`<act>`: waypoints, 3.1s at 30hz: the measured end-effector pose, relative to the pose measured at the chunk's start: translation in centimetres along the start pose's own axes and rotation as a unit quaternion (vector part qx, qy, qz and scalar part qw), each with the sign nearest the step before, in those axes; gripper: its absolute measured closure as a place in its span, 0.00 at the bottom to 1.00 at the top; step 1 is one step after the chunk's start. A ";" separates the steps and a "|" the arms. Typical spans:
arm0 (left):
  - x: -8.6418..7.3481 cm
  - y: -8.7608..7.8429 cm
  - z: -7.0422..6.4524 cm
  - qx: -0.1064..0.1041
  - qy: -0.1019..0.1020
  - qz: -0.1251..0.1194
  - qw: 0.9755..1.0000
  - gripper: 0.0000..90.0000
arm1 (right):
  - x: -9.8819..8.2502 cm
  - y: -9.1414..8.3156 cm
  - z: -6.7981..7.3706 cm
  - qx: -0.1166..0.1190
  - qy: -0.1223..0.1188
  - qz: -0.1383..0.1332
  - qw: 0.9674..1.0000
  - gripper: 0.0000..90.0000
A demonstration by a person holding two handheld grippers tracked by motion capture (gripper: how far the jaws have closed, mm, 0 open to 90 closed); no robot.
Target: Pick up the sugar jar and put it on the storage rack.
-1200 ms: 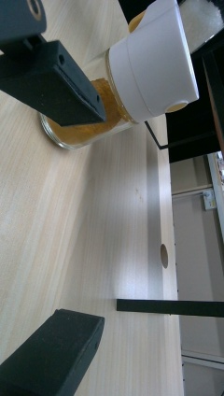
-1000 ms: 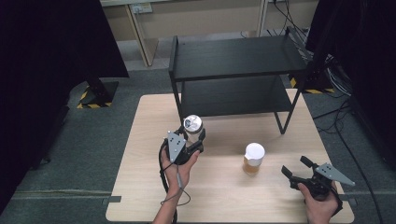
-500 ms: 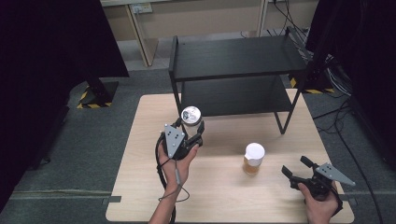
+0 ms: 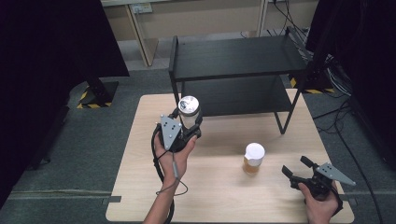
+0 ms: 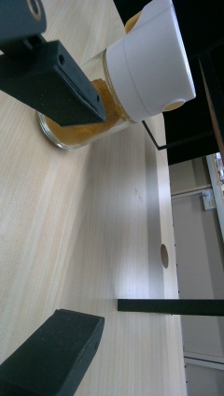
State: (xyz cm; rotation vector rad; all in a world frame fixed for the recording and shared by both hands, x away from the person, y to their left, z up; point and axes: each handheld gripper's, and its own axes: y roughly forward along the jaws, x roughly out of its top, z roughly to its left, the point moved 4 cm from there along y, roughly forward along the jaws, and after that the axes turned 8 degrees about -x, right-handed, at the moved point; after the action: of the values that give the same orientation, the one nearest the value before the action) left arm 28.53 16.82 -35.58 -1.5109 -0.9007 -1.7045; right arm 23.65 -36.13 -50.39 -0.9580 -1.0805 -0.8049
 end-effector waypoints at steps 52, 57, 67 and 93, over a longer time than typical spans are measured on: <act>6.7 2.8 1.4 0.019 -0.025 -0.014 0.999 0.34 | 0.1 0.1 -0.2 0.002 0.009 0.004 1.000 0.05; 7.1 3.1 1.4 0.022 -0.024 -0.011 0.999 0.34 | 0.1 0.1 -0.2 0.002 0.009 0.003 1.000 0.05; 8.3 3.8 1.6 0.024 -0.024 -0.009 0.999 0.34 | 0.1 0.1 -0.2 0.003 0.010 0.004 1.000 0.05; 10.6 6.5 2.2 0.034 -0.033 -0.003 0.999 0.34 | 0.0 0.1 -0.3 0.003 0.014 0.003 1.000 0.05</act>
State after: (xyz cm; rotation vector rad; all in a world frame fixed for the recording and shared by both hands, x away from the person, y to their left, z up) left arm 34.14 14.82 -24.45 -1.5284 -0.9877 -1.6193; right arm 23.81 -36.40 -50.42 -0.9411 -1.0542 -0.8074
